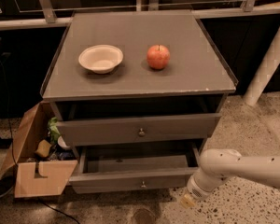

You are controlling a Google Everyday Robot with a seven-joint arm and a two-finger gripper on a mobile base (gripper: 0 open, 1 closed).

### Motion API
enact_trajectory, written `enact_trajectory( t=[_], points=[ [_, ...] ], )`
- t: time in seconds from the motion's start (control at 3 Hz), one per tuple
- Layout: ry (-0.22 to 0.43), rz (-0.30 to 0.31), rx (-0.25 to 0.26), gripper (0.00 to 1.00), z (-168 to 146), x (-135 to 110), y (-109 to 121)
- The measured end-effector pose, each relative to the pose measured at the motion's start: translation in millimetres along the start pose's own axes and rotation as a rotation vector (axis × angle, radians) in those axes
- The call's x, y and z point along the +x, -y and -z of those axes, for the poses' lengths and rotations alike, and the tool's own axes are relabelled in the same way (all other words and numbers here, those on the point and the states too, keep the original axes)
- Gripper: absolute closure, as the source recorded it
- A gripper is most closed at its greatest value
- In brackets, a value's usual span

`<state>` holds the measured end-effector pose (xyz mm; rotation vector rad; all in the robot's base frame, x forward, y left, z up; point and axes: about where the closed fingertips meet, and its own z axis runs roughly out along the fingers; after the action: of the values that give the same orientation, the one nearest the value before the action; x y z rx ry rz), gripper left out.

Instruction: Close middle drawer

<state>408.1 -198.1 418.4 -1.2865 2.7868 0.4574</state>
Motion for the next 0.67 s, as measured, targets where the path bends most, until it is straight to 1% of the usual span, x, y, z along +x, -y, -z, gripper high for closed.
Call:
enact_trajectory(
  t=[0.33,0.67],
  points=[
    [0.028,0.003,0.017,0.87,-5,-12,15],
    [0.051,0.009,0.041,1.0,-13,-32,35]
  ],
)
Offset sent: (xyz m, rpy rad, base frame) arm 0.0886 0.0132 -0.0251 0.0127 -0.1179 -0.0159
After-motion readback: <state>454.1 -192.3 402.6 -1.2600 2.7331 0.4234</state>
